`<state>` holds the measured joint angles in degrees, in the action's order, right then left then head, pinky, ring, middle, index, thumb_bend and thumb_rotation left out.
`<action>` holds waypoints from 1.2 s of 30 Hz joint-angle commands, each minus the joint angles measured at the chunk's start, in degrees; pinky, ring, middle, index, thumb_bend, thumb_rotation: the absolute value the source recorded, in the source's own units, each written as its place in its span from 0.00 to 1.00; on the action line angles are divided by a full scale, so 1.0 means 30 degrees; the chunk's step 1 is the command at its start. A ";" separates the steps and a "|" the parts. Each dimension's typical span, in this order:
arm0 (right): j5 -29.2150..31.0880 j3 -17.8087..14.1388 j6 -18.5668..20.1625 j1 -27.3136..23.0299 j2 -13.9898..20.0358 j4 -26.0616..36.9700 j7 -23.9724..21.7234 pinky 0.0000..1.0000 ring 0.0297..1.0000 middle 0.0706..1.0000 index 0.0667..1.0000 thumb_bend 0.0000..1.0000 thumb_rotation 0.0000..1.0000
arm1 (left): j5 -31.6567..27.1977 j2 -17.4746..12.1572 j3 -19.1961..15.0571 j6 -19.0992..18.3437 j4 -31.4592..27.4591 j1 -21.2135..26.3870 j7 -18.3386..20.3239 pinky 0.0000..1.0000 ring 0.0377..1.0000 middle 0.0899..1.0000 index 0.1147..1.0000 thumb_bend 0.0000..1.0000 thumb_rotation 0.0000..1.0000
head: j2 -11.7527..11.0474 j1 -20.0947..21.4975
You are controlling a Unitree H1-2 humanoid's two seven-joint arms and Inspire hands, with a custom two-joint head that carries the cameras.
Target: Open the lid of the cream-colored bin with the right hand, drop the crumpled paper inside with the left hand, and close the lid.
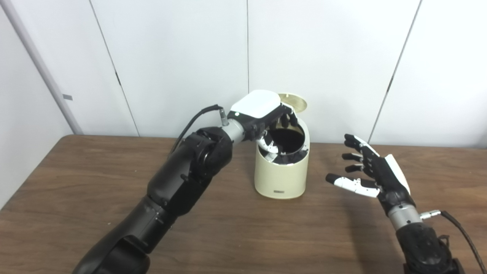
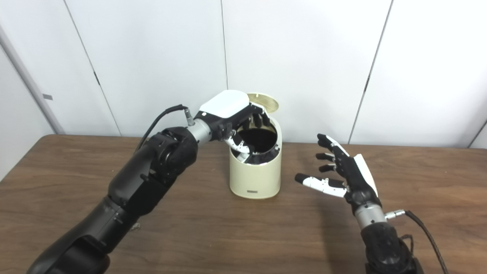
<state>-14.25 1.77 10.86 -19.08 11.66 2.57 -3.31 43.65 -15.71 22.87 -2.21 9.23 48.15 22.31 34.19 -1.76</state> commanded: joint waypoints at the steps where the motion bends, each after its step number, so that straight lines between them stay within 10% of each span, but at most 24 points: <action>1: 0.0080 -0.0070 -0.0386 -0.0590 0.0048 0.0846 0.0114 0.66 0.79 0.88 0.88 0.70 0.32 | -0.0456 -0.0452 -0.0622 -0.0487 -0.1436 0.0307 0.0318 0.38 0.43 0.46 0.53 0.66 0.00 | 0.0011 -0.0006; 9: 0.0129 -0.0161 -0.0630 -0.0620 0.0079 0.0817 0.0184 0.65 0.79 0.88 0.89 0.68 0.33 | -0.2216 -0.1244 -0.3101 -0.2201 -0.5514 -0.3161 0.0599 0.32 0.38 0.39 0.49 0.51 0.00 | 0.0043 0.0075; 14: 0.0546 -0.0370 -0.0679 -0.0835 0.0153 0.0619 0.0069 0.67 0.81 0.89 0.89 0.69 0.31 | -0.3828 -0.0667 -0.5767 -0.2209 -0.6587 -0.5861 -0.1690 0.36 0.42 0.40 0.48 0.51 0.00 | 0.0017 0.0058; 20: 0.0679 -0.0369 -0.0720 -0.1128 0.0286 0.0390 0.0068 0.69 0.82 0.89 0.89 0.71 0.34 | -0.5601 0.0826 -0.8012 0.0169 -0.5636 -0.8943 -0.6111 0.36 0.44 0.43 0.45 0.51 0.00 | -0.0151 0.0118; 27: 0.0657 -0.0228 -0.0879 -0.1537 0.0372 0.0504 -0.0061 0.65 0.79 0.88 0.87 0.68 0.34 | -0.9467 0.3260 -1.0297 -0.1842 -0.4850 -1.0927 -0.7296 0.43 0.50 0.47 0.45 0.51 0.01 | -0.0541 0.0503; 36: -0.0765 0.0395 -0.1894 -0.2313 0.1266 0.0613 -0.0075 0.75 0.82 0.88 0.85 0.68 0.44 | -0.9985 0.2891 -0.9613 -0.1725 -0.3039 -1.1985 -0.7322 0.47 0.57 0.62 0.43 0.50 0.07 | -0.1609 0.1403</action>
<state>-15.96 3.14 8.24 -22.59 14.45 2.14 -4.00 13.44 -6.22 -6.28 -9.05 0.05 11.19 0.99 29.71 2.10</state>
